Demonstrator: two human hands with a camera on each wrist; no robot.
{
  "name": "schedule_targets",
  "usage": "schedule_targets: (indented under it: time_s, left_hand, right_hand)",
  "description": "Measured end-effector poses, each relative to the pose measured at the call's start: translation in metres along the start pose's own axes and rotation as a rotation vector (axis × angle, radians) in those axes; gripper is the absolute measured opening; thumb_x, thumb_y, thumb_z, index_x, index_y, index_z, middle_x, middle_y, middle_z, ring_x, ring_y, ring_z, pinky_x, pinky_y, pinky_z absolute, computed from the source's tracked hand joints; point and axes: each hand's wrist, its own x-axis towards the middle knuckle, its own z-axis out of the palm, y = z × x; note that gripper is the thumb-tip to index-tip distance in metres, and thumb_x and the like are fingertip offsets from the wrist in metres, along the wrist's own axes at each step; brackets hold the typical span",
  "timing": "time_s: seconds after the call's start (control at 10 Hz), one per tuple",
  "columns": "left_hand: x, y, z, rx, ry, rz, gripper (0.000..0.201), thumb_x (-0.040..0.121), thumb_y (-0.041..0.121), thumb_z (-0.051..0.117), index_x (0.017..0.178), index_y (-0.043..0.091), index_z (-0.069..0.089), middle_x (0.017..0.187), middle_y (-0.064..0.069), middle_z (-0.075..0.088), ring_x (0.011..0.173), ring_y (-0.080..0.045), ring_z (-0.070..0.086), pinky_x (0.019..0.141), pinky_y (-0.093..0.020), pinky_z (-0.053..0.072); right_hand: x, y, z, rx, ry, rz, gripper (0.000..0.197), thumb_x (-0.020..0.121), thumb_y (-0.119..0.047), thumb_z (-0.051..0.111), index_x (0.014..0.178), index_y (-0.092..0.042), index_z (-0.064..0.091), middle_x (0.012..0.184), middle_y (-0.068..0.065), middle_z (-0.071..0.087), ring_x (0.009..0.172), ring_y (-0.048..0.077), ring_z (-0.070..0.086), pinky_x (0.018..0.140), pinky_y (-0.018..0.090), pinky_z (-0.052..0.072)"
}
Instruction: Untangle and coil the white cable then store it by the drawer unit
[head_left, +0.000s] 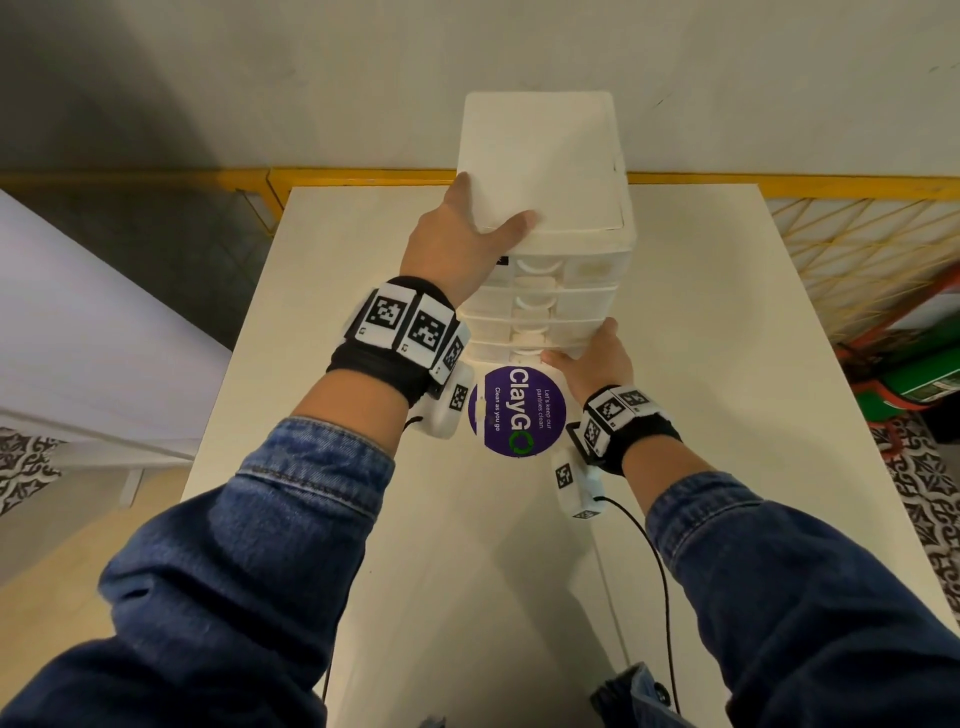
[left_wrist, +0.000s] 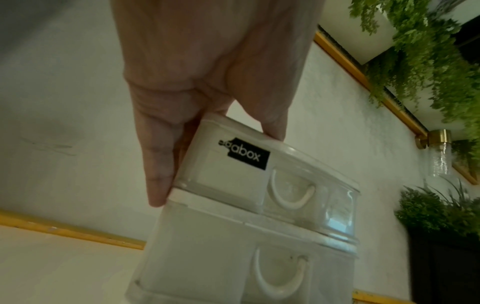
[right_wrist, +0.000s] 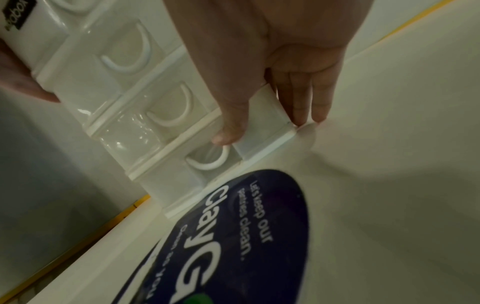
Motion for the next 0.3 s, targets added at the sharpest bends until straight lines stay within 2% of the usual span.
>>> schedule_targets:
  time_s: [0.1, 0.2, 0.3]
  left_hand:
    - [-0.005, 0.004, -0.002, 0.012, -0.027, -0.019, 0.093, 0.082, 0.065, 0.052, 0.150, 0.013, 0.016, 0.151, -0.010, 0.037, 0.137, -0.026, 0.036, 0.103, -0.030, 0.032]
    - [-0.012, -0.002, -0.004, -0.053, -0.060, -0.030, 0.098, 0.083, 0.066, 0.049, 0.151, 0.012, 0.003, 0.156, -0.008, 0.027, 0.141, -0.024, 0.031, 0.108, -0.030, 0.027]
    - [-0.030, -0.017, -0.004, -0.217, -0.065, -0.063, 0.102, 0.082, 0.068, 0.048, 0.150, 0.014, -0.005, 0.157, -0.012, 0.020, 0.142, -0.025, 0.028, 0.114, -0.038, 0.025]
  right_hand:
    - [-0.006, 0.003, -0.005, -0.042, -0.105, -0.011, 0.074, 0.072, -0.025, 0.074, 0.129, -0.009, 0.029, 0.121, 0.014, 0.058, 0.108, 0.035, 0.058, 0.086, 0.041, 0.048]
    - [-0.017, 0.013, -0.015, -0.111, -0.196, -0.001, 0.098, 0.076, -0.028, 0.072, 0.145, -0.011, 0.005, 0.139, 0.017, 0.047, 0.124, 0.033, 0.049, 0.099, 0.045, 0.044]
    - [-0.041, 0.034, -0.030, -0.152, -0.243, 0.016, 0.095, 0.080, -0.032, 0.068, 0.147, -0.013, 0.003, 0.148, 0.017, 0.032, 0.134, 0.030, 0.037, 0.108, 0.041, 0.034]
